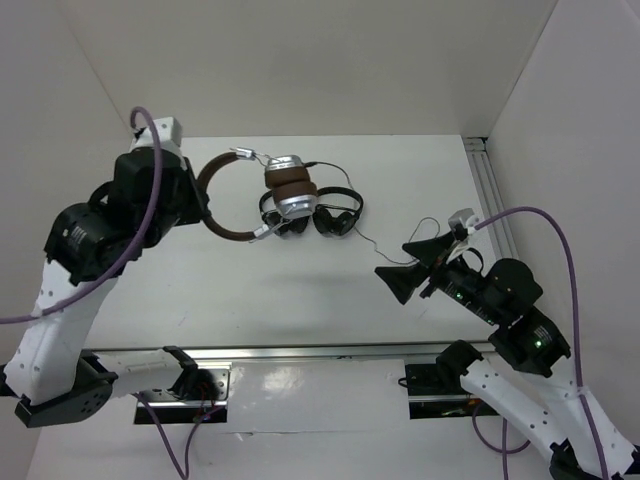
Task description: Wrap the headphones
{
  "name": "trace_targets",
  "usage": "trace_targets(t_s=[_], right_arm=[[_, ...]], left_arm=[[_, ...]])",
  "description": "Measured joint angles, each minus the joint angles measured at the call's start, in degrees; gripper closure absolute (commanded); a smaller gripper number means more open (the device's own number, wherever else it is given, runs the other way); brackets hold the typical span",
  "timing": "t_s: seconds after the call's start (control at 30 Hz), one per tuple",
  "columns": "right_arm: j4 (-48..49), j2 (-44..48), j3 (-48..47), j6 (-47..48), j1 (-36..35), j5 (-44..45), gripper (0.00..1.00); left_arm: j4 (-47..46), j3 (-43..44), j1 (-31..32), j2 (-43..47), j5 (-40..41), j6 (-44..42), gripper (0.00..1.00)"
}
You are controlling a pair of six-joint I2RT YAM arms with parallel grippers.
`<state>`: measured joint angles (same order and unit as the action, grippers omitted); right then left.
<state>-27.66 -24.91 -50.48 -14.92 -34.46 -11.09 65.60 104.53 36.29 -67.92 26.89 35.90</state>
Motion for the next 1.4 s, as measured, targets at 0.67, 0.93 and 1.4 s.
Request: trace_targets(t_s=[0.67,0.93,1.4], right_arm=[[25.86,-13.68,8.26,0.17,0.61,-4.33,0.16],[35.45,-21.11,13.53,-1.40,0.61,-7.04,0.19],[50.42,-30.75,16.92,-4.87,-1.16,-7.74,1.00]], left_arm=[[9.81,4.39,-6.27,3.80,-4.96,-4.44,1.00],[8.68,0.66,-6.27,5.66,-9.62,-4.46,1.00],[5.92,-0.98,-6.27,5.73,-12.22,-4.42,1.00]])
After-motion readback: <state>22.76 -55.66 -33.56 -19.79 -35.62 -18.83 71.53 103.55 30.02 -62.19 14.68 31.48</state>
